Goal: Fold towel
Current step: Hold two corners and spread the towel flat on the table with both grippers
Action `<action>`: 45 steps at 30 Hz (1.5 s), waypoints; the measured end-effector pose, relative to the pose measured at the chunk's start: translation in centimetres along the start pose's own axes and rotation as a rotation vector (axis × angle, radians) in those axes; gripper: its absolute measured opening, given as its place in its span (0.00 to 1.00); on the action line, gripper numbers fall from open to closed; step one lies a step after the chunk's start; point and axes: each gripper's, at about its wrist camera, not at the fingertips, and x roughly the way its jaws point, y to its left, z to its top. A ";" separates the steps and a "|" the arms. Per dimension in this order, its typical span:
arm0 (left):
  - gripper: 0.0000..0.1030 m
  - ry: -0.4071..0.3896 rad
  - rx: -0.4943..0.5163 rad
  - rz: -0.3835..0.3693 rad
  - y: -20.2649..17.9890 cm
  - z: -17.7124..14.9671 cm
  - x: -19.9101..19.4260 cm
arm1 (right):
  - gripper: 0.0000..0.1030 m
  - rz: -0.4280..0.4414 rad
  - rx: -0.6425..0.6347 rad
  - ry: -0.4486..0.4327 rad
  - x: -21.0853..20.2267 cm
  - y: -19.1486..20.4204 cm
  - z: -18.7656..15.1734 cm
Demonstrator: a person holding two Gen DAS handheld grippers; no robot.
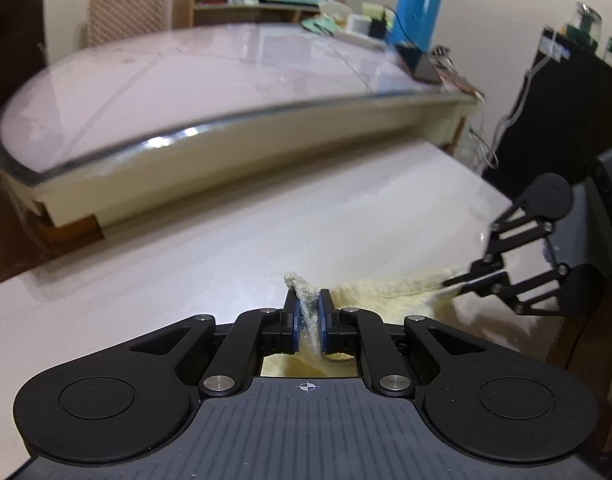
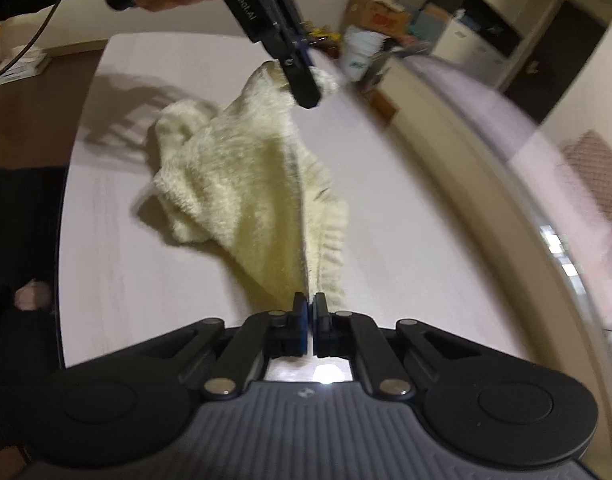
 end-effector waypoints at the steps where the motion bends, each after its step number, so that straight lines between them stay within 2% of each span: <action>1: 0.08 -0.007 -0.003 0.005 0.2 0.3 -0.2 | 0.02 -0.026 0.011 -0.008 -0.5 -0.2 0.1; 7: 0.08 -0.092 -0.006 0.048 1.6 4.8 -1.2 | 0.02 -0.246 0.036 -0.037 -3.3 -3.7 1.9; 10: 0.08 -0.167 0.039 0.089 1.0 7.8 -2.9 | 0.02 -0.429 -0.015 -0.082 -5.6 -5.1 4.8; 12: 0.08 -0.246 0.056 0.103 0.4 9.7 -5.3 | 0.02 -0.539 -0.054 -0.109 -6.9 -5.4 6.3; 14: 0.08 -0.298 0.070 0.117 -0.4 10.3 -7.3 | 0.02 -0.582 -0.061 -0.132 -8.4 -4.8 7.4; 17: 0.08 -0.342 0.075 0.123 -1.5 9.4 -9.5 | 0.02 -0.636 -0.077 -0.152 -10.6 -3.5 8.5; 19: 0.08 -0.342 0.070 0.122 -2.3 7.0 -10.4 | 0.02 -0.641 -0.101 -0.135 -10.8 -1.0 8.1; 22: 0.08 -0.307 0.038 0.117 -3.5 2.5 -10.5 | 0.02 -0.598 -0.075 -0.115 -10.0 3.5 6.6; 24: 0.08 -0.264 -0.009 0.114 -4.2 -2.1 -9.6 | 0.02 -0.545 -0.033 -0.095 -8.1 7.2 4.8; 25: 0.08 -0.237 -0.033 0.109 -4.2 -4.0 -9.0 | 0.02 -0.533 -0.026 -0.086 -7.8 7.9 4.4; 26: 0.08 -0.210 -0.056 0.105 -4.2 -5.7 -8.5 | 0.02 -0.483 0.011 -0.058 -6.1 10.1 2.8; 30: 0.08 -0.139 -0.155 0.088 -4.0 -11.6 -7.0 | 0.02 -0.387 0.069 -0.004 -4.1 13.3 0.9; 36: 0.09 -0.149 -0.200 0.097 -5.0 -14.9 -7.7 | 0.02 -0.340 0.103 0.012 -5.2 15.4 -0.6; 42: 0.10 -0.111 -0.217 0.128 -5.2 -16.6 -7.1 | 0.02 -0.319 0.032 0.025 -5.5 17.9 -1.3; 45: 0.17 -0.097 -0.248 0.137 -4.8 -17.4 -7.1 | 0.02 -0.308 -0.017 0.042 -5.1 18.4 -1.5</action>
